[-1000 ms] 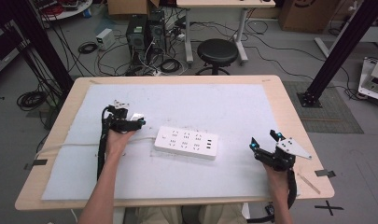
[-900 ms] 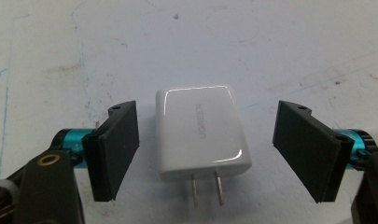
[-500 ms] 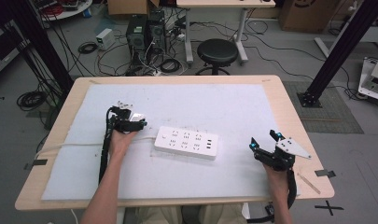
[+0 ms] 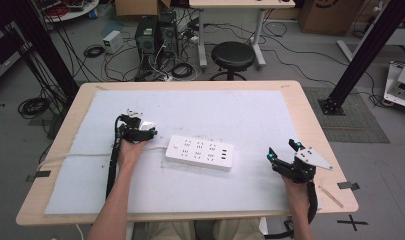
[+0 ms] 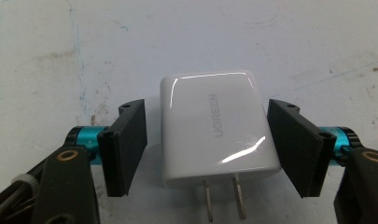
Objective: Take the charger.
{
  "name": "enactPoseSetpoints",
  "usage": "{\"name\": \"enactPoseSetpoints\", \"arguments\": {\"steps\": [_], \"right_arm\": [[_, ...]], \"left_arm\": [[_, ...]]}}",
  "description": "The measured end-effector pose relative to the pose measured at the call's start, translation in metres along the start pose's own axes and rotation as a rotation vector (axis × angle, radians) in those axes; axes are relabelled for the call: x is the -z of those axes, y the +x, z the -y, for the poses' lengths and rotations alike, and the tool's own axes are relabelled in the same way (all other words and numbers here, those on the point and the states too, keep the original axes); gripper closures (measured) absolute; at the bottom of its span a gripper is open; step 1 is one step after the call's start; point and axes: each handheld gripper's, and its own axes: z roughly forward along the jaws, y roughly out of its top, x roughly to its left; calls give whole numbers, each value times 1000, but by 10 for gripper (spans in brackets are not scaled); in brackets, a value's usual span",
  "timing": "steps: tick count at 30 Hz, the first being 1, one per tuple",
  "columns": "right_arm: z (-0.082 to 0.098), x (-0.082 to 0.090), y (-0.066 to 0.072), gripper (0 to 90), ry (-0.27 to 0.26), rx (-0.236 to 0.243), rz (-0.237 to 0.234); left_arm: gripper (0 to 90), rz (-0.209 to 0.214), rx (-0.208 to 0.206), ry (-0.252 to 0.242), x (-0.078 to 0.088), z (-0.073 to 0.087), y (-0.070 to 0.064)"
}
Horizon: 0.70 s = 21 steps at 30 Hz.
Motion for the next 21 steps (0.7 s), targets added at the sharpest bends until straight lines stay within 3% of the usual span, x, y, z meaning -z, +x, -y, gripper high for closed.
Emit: {"name": "enactPoseSetpoints", "arguments": {"steps": [21], "right_arm": [[0, 0, 1, 202, 4, 1, 0]], "left_arm": [[399, 8, 1, 3, 0, 0, 0]]}}
